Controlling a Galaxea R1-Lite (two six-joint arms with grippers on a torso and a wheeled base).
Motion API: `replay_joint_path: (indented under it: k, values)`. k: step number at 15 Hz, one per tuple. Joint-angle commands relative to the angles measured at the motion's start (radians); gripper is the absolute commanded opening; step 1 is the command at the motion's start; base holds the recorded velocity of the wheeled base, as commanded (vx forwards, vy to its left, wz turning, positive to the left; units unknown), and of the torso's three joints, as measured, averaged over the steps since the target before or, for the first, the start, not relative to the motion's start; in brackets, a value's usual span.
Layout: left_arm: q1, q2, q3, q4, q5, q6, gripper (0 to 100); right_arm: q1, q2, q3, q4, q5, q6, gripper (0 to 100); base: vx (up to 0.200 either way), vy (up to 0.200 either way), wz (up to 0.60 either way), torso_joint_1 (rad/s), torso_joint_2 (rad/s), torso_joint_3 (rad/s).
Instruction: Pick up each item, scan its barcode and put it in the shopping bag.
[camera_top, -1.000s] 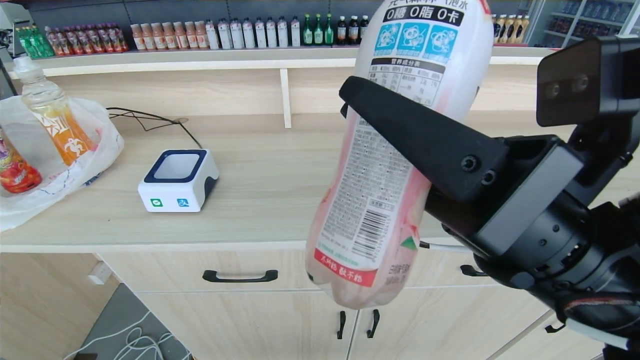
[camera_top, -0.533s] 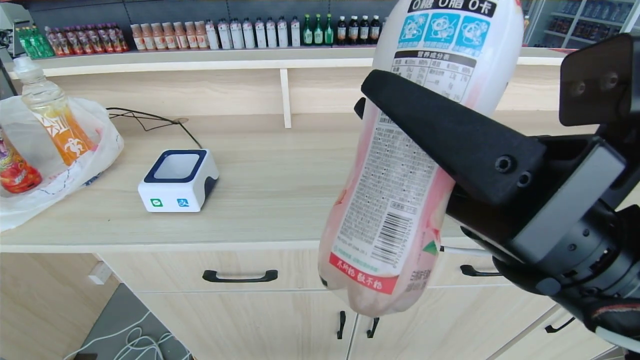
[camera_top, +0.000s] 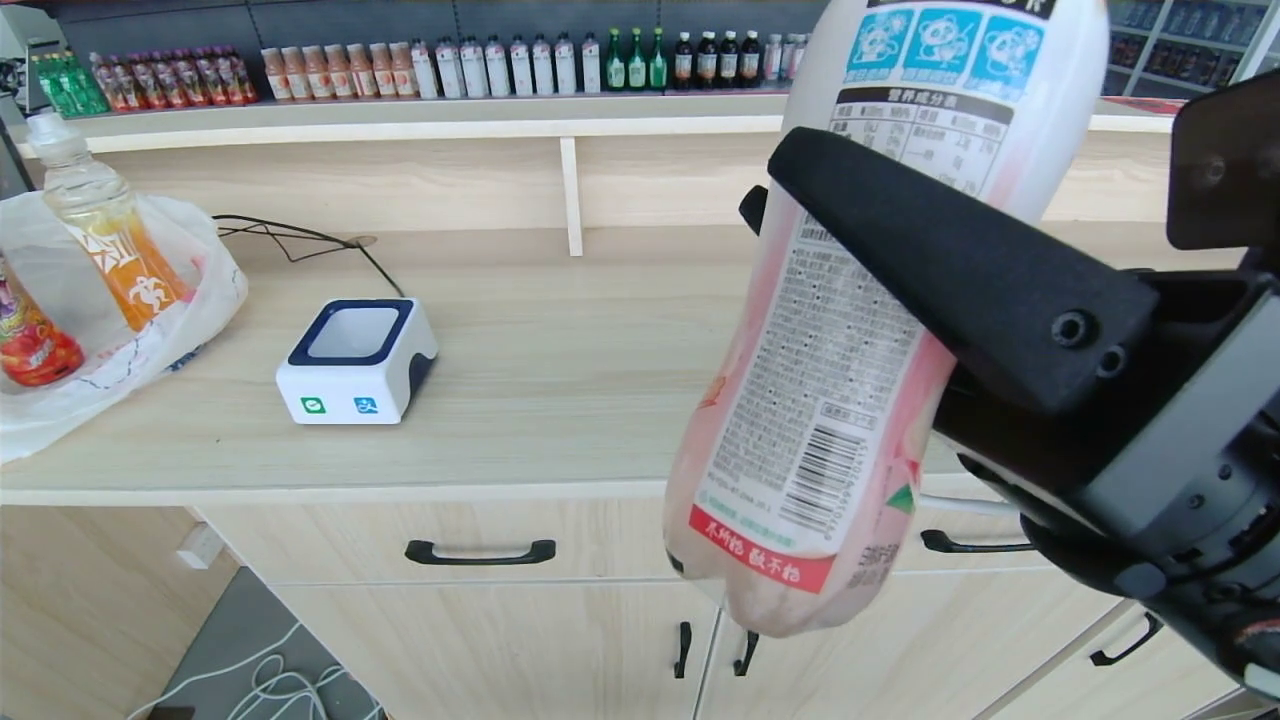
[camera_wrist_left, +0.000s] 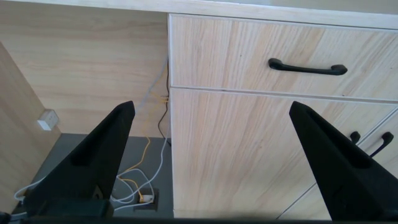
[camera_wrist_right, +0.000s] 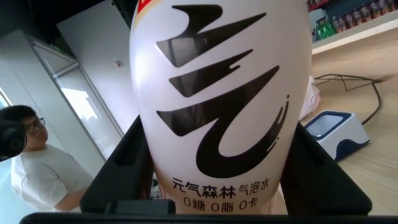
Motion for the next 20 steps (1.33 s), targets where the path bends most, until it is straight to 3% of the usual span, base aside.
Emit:
replay_joint_path:
  k: [1, 4, 5, 8, 9, 12, 16, 20]
  values:
    - [0.001, 0.0, 0.0, 0.0, 0.0, 0.0, 100, -0.017, -0.017, 0.015, 0.002, 0.0, -0.026, 0, 0.0, 0.0, 0.0, 0.0, 0.0, 0.0]
    - [0.001, 0.0, 0.0, 0.0, 0.0, 0.0, 100, -0.018, -0.03, 0.073, 0.001, 0.0, -0.092, 0, 0.0, 0.0, 0.0, 0.0, 0.0, 0.0]
    - [-0.001, 0.0, 0.0, 0.0, 0.0, 0.0, 100, -0.027, -0.043, 0.117, 0.002, -0.023, -0.181, 0, 0.0, 0.0, 0.0, 0.0, 0.0, 0.0]
    - [0.001, 0.0, 0.0, 0.0, 0.0, 0.0, 100, -0.03, -0.037, 0.116, 0.005, -0.114, -0.231, 0, 0.0, 0.0, 0.0, 0.0, 0.0, 0.0]
    - [0.001, 0.0, 0.0, 0.0, 0.0, 0.0, 100, -0.03, -0.037, 0.12, 0.033, -0.212, -0.297, 0, 0.0, 0.0, 0.0, 0.0, 0.0, 0.0]
    - [0.001, 0.0, 0.0, 0.0, 0.0, 0.0, 100, -0.032, -0.034, 0.13, 0.07, -0.27, -0.389, 0, 0.0, 0.0, 0.0, 0.0, 0.0, 0.0]
    - [-0.001, 0.0, 0.0, 0.0, 0.0, 0.002, 100, -0.033, -0.017, 0.113, 0.117, -0.448, -0.5, 0, 0.0, 0.0, 0.0, 0.0, 0.0, 0.0]
    - [-0.001, 0.0, 0.0, 0.0, 0.0, 0.002, 100, -0.113, -0.014, 0.111, 0.114, -0.571, -0.589, 0, 0.0, 0.0, 0.0, 0.0, 0.0, 0.0]
